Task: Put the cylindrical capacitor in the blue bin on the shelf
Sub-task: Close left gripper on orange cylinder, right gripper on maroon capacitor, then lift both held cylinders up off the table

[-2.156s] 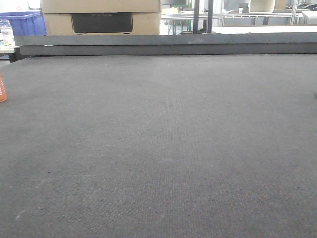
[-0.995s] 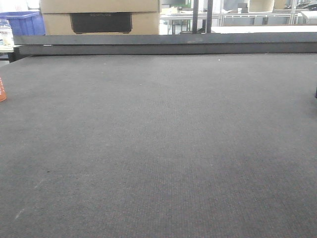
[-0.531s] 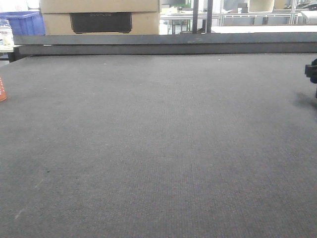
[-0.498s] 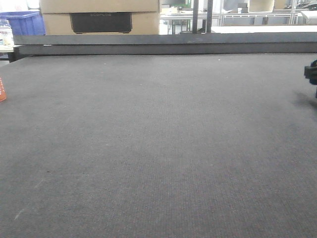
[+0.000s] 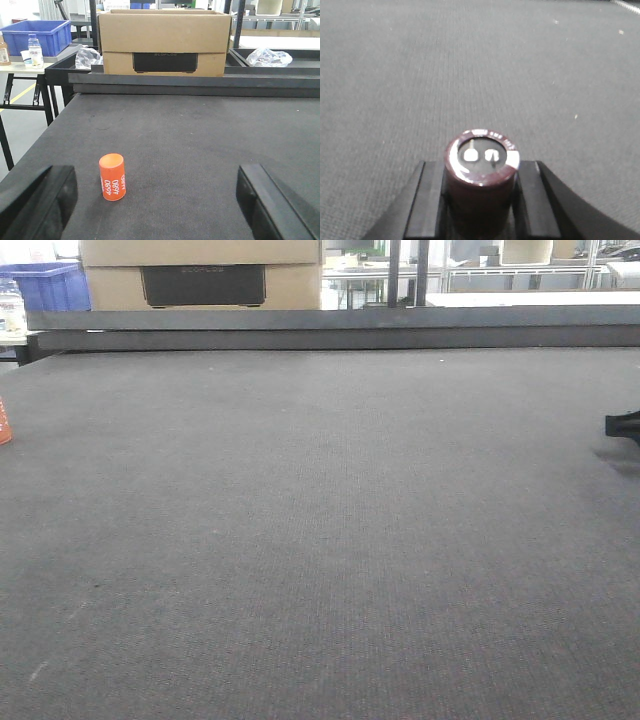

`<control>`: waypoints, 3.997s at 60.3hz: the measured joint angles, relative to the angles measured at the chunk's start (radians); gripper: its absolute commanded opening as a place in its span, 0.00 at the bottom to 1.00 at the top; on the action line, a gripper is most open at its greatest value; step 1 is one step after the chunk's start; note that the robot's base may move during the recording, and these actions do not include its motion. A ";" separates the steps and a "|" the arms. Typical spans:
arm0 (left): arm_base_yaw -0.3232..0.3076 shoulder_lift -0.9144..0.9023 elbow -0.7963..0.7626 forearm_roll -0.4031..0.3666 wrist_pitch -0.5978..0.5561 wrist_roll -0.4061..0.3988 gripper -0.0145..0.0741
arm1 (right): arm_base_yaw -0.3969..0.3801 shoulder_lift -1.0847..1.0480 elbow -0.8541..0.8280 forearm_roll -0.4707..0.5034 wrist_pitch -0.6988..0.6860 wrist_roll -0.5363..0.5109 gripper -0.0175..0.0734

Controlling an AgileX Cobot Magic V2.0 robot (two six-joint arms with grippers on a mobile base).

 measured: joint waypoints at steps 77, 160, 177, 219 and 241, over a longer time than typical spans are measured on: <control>0.113 1.277 -0.079 -0.157 -1.081 0.000 0.78 | 0.055 -0.854 0.010 -0.023 0.595 0.000 0.01; 0.150 1.337 -0.484 -0.121 -0.528 0.065 0.04 | 0.055 -0.880 -0.040 -0.023 0.913 0.000 0.01; 0.026 0.998 -0.585 -0.049 -0.120 0.065 0.04 | 0.057 -0.902 -0.161 -0.023 1.202 0.000 0.01; -0.103 0.493 -0.651 -0.025 0.492 0.067 0.04 | 0.201 -1.349 -0.171 0.043 1.464 0.000 0.01; -0.103 0.456 -0.651 -0.023 0.521 0.067 0.04 | 0.212 -1.416 -0.173 0.060 1.473 0.000 0.01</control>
